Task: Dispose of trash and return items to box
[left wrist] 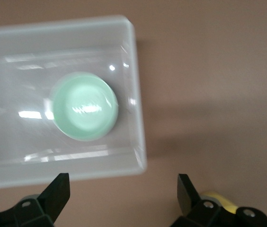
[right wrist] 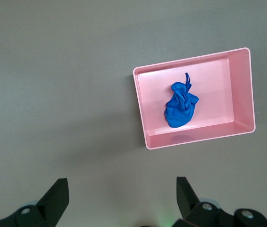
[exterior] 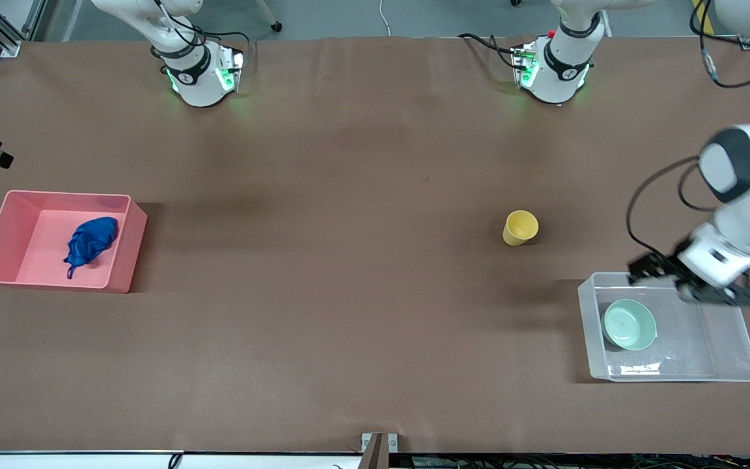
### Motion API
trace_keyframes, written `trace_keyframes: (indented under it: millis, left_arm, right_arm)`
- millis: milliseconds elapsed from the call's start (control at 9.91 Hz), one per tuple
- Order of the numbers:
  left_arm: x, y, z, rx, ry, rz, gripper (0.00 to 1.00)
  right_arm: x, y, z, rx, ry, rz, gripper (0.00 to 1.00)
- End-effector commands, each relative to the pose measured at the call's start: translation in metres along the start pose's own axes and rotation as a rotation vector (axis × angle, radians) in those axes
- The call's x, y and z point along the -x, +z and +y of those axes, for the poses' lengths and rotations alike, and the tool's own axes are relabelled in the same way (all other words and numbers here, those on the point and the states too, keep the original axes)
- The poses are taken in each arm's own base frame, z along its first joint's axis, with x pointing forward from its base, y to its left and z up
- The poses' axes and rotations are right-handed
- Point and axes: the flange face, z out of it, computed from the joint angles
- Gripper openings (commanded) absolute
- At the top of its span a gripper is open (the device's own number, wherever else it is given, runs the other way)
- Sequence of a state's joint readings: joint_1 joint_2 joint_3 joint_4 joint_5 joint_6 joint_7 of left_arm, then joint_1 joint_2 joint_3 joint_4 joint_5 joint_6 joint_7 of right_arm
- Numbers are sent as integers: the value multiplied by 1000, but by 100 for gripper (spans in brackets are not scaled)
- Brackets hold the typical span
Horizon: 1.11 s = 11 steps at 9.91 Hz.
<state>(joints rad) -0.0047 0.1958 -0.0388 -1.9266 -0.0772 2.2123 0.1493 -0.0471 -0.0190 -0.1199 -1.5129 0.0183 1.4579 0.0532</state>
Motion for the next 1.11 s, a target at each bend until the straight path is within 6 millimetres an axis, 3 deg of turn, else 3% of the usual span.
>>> trace_keyframes:
  millis: [0,202,404,505,606,706,908,1009]
  left_arm:
    - [53,57,63,8,85,-108,100]
    - [75,92,94,15,92,-101,100]
    - [98,136,106,25,117,-101,100]
    - [105,156,113,36,127,-121,99]
    - [114,174,115,43,128,-138,90]
    - [123,182,115,42,137,-149,77]
    - [130,193,114,45,141,-172,6]
    - [127,192,114,46,140,-167,0]
  right_arm:
    - [6,-23,-7,-2,-28,11,100]
    - [5,-24,-21,0,-54,8,100]
    - [7,-25,-40,75,-113,16,100]
    - [8,-25,-41,76,-110,18,100]
    - [7,-25,-39,70,-108,15,100]
    - [7,-26,-37,70,-107,18,100]
    - [6,-25,-35,67,-101,20,100]
    - [6,-24,-32,65,-95,16,100]
